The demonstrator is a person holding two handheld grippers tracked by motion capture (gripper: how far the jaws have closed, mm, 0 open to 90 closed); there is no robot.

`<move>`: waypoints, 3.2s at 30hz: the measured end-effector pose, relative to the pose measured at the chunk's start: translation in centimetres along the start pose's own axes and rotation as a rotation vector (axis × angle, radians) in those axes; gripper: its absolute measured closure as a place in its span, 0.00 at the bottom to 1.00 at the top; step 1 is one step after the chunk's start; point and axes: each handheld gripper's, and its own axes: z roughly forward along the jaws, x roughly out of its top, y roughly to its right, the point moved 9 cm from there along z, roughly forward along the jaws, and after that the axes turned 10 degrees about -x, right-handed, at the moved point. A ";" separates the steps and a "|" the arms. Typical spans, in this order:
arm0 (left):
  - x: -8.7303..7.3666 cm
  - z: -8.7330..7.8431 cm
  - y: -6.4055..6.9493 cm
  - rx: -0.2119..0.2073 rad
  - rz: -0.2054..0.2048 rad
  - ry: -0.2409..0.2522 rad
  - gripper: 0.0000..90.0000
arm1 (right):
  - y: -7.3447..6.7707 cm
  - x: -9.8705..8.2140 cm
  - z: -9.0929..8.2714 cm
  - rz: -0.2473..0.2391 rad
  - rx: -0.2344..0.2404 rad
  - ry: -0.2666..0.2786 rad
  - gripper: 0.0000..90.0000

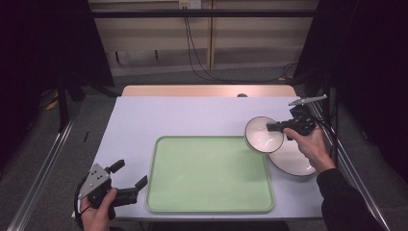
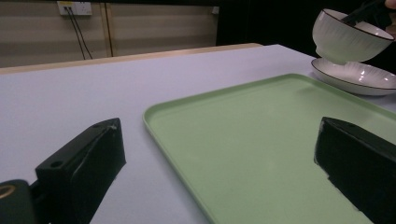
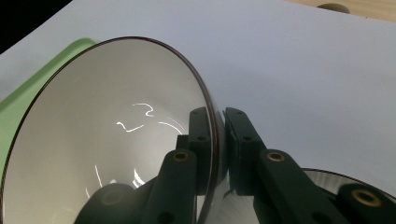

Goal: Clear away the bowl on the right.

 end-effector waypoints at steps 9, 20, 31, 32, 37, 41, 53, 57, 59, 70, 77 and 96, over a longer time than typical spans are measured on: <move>0.0 0.0 0.0 -0.007 0.001 0.001 0.02 | -0.7 0.5 0.9 -0.006 0.010 -0.005 0.91; 0.0 0.0 0.0 -0.008 0.000 0.000 0.02 | -1.2 0.8 2.4 -0.004 0.022 -0.028 0.91; 0.0 0.1 0.0 -0.009 0.000 0.000 0.02 | -1.1 0.9 4.3 0.022 0.017 -0.060 0.91; 0.0 0.1 0.0 -0.009 0.000 0.000 0.02 | -1.0 0.9 4.3 0.022 0.015 -0.061 0.91; 0.0 0.0 0.0 -0.003 0.000 0.001 0.02 | -1.0 0.6 5.0 0.022 0.008 -0.082 0.91; 0.0 0.0 0.0 -0.004 -0.001 0.001 0.02 | -0.7 0.3 5.4 0.024 -0.009 -0.101 0.91; 0.0 0.1 0.1 -0.008 -0.002 0.000 0.02 | -0.4 -0.1 7.0 0.045 -0.011 -0.133 0.91; 0.0 0.1 0.0 -0.006 0.000 0.000 0.02 | -0.5 -0.4 7.4 0.038 -0.013 -0.143 0.91; 0.0 0.1 0.0 -0.006 -0.001 0.000 0.02 | -0.5 -0.5 7.6 0.039 -0.014 -0.154 0.91; 0.0 0.1 0.0 -0.006 -0.001 -0.001 0.02 | -0.4 -0.9 7.8 0.047 -0.026 -0.179 0.91; 0.0 0.1 0.0 -0.006 -0.001 0.001 0.02 | -0.3 -1.1 8.4 0.050 -0.030 -0.183 0.91; 0.0 0.0 0.0 -0.006 0.000 0.000 0.02 | 0.2 -1.8 8.8 0.060 -0.037 -0.195 0.92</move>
